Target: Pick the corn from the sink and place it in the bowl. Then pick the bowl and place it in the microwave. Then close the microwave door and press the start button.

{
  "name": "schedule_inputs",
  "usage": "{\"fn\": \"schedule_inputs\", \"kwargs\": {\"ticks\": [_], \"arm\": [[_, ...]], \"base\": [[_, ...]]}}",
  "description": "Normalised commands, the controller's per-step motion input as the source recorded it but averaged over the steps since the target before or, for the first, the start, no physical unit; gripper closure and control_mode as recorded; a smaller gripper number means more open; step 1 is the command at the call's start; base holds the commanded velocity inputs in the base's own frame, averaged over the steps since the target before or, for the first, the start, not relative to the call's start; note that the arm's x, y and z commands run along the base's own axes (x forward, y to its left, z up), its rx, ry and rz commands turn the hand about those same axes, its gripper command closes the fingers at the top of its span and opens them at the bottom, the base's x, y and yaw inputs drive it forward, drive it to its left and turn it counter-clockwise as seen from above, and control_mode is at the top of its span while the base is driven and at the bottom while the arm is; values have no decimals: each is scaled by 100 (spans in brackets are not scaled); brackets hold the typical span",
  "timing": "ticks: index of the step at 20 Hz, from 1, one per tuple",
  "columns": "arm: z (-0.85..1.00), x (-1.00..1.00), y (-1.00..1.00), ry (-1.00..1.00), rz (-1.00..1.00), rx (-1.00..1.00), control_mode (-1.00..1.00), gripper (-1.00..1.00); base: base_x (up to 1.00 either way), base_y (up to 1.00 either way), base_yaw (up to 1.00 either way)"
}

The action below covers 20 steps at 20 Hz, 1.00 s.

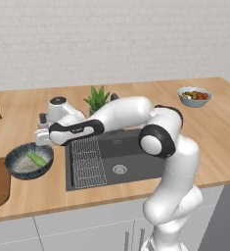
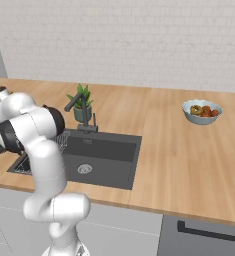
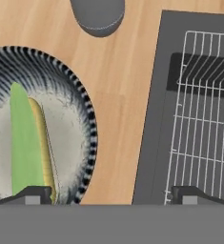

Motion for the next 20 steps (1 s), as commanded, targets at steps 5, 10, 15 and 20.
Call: {"fn": "schedule_inputs", "kwargs": {"ticks": [5, 10, 15, 20], "arm": [[-9, 28, 25, 13, 0, 0, -100, -100], [-7, 30, 20, 10, 0, 0, -100, -100], [-29, 15, 13, 0, 0, 0, -100, -100], [-44, 4, 11, 3, 0, 0, -100, -100]], "base": [[0, 0, 0], [0, 0, 0], [0, 0, 0], [0, 0, 0]]}}
